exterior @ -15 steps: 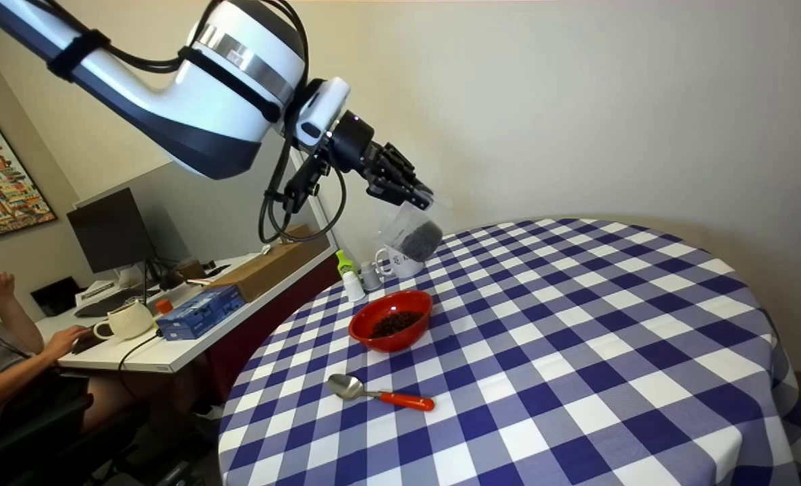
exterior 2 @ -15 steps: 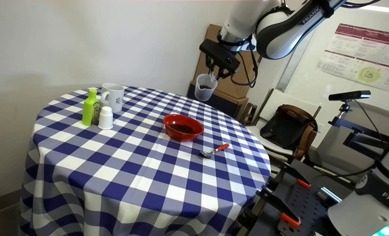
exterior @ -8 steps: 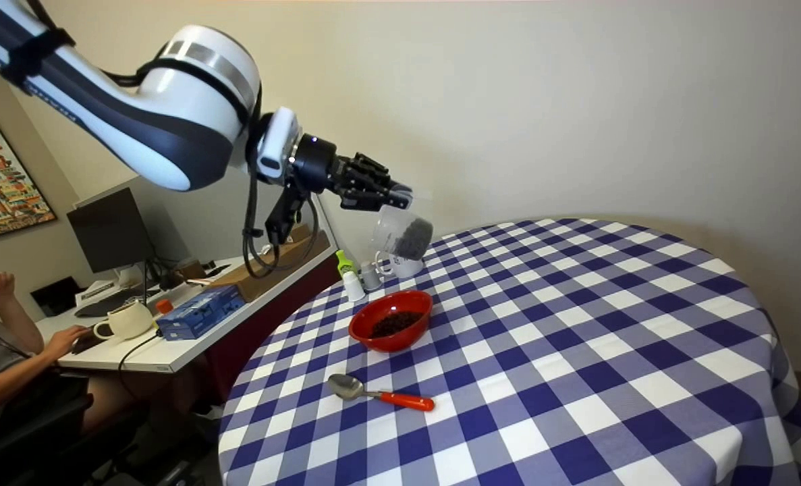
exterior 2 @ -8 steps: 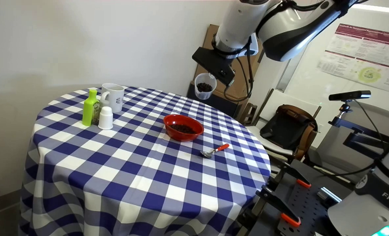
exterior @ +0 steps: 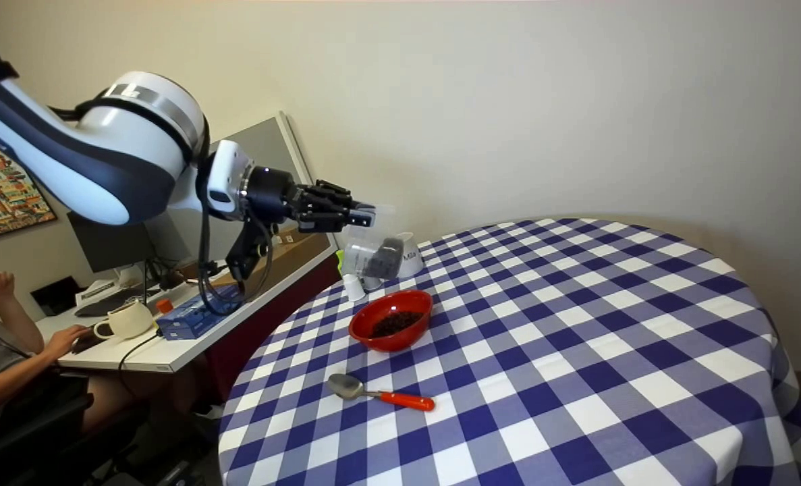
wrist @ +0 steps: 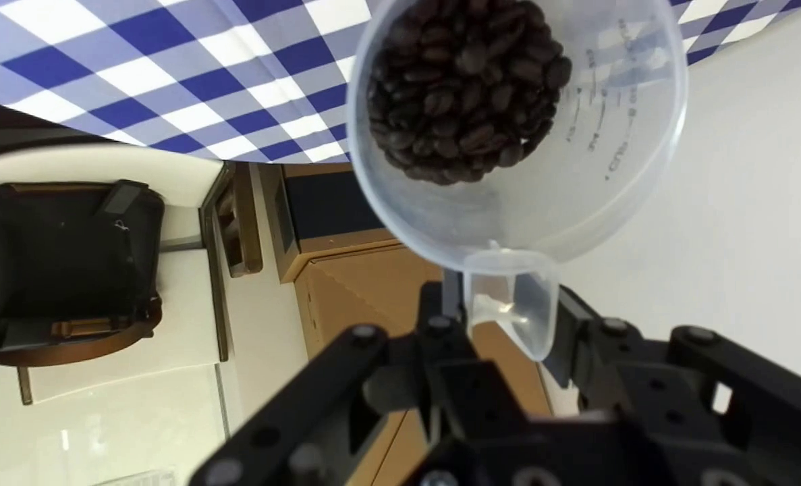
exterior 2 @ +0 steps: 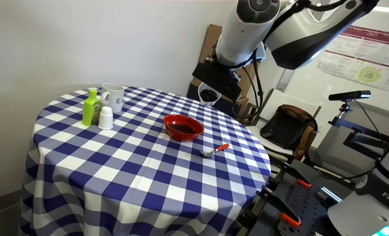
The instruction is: Pour some of the contents of the jug into the bowl
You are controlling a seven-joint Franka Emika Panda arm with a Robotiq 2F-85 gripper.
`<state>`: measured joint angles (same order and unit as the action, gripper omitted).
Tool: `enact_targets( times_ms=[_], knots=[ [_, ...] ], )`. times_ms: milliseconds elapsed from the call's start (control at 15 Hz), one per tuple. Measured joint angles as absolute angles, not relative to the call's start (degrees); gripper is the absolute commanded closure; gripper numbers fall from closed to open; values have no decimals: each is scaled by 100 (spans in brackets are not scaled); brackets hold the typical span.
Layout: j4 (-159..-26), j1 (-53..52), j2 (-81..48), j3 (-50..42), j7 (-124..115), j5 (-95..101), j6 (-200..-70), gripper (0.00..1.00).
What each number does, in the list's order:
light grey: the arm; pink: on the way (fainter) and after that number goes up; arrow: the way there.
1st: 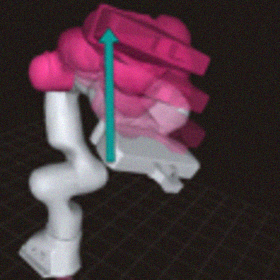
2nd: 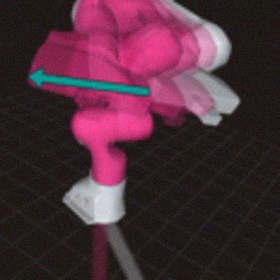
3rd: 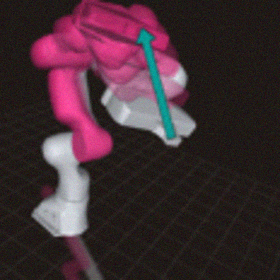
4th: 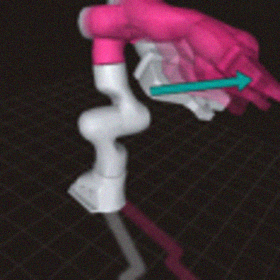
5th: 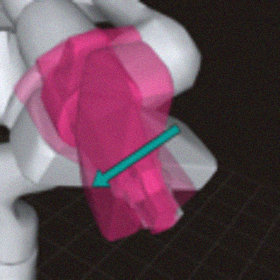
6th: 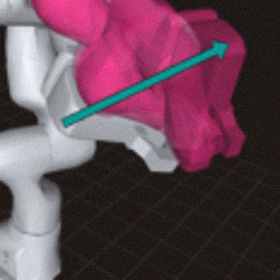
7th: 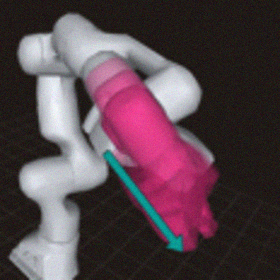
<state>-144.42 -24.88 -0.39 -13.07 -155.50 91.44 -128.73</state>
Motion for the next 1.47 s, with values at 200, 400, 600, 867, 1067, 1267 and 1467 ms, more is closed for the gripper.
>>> enact_targets(
  times_ms=[200,400,600,867,1067,1267,1467],
  knots=[
    [-14537,-1769,29,-564,-15550,9144,-12816,93],
    [-14537,-1317,35,-199,-15550,9166,-12780,93],
    [-14506,-1033,34,-20,-15550,9268,-12704,93],
    [-14428,-876,31,154,-15550,9540,-12533,93],
    [-14376,-872,26,319,-15550,9766,-12372,93],
    [-14370,-874,16,495,-15550,10141,-12176,93],
    [-14370,-875,-7,604,-15550,10434,-11982,93]
  ],
)
